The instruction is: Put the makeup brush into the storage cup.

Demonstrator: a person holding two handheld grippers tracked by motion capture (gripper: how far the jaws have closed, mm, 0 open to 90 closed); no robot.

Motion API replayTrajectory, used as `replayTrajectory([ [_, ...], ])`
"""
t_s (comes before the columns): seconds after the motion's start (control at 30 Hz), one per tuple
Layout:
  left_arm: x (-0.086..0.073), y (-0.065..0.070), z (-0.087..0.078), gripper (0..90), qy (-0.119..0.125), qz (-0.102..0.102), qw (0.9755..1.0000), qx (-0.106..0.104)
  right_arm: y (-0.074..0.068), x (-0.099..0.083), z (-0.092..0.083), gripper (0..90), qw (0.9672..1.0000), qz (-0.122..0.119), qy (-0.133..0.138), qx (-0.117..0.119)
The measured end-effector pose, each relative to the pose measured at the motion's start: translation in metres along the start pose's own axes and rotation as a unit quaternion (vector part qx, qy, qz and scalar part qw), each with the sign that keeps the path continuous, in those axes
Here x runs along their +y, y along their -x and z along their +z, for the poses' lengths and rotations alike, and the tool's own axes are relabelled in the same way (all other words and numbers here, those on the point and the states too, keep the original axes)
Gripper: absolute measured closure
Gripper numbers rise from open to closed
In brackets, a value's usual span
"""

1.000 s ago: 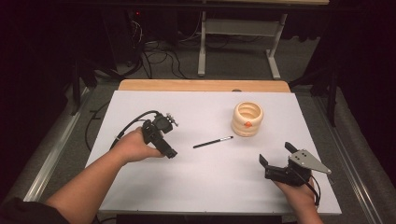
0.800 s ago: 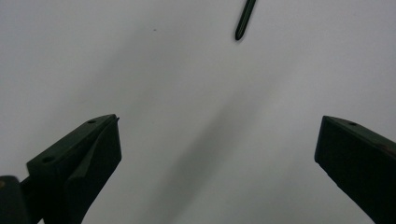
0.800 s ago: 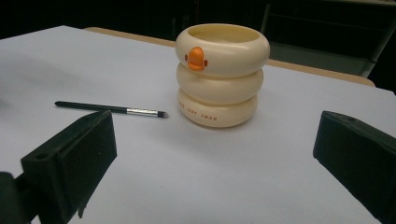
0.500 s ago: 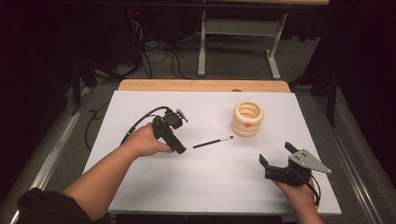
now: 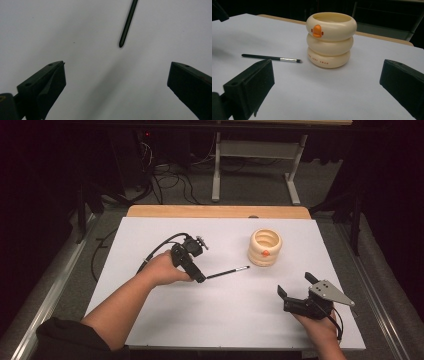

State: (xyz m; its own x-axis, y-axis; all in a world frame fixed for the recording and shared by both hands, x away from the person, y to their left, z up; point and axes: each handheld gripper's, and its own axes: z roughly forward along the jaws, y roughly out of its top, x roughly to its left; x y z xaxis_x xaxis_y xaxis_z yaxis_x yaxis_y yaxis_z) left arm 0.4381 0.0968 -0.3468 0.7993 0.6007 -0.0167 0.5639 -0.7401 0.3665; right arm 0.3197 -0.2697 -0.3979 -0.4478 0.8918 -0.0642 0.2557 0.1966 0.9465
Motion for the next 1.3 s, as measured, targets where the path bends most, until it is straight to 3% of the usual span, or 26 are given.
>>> replayTrajectory([
  [0.27,0.007,0.001,0.009,4.4,0.010,0.003,0.9999,-0.001,0.000,0.000,0.000,0.8,1.0000,-0.001,0.001,-0.001],
  [0.53,0.010,-0.002,0.016,15.7,0.016,0.009,0.9998,-0.004,0.000,0.000,0.000,0.7,1.0000,-0.002,0.001,-0.001],
  [0.83,0.014,-0.001,0.023,22.0,0.016,0.025,0.9996,0.001,-0.001,0.000,0.000,0.7,1.0000,-0.004,-0.001,0.000],
  [1.07,0.020,-0.001,0.029,43.8,0.003,0.039,0.9991,-0.017,-0.002,0.000,0.001,0.8,1.0000,-0.003,0.000,0.001],
  [1.3,0.027,0.002,0.039,51.9,-0.006,0.047,0.9987,-0.020,-0.001,0.000,0.001,0.7,1.0000,-0.004,-0.001,0.002],
])
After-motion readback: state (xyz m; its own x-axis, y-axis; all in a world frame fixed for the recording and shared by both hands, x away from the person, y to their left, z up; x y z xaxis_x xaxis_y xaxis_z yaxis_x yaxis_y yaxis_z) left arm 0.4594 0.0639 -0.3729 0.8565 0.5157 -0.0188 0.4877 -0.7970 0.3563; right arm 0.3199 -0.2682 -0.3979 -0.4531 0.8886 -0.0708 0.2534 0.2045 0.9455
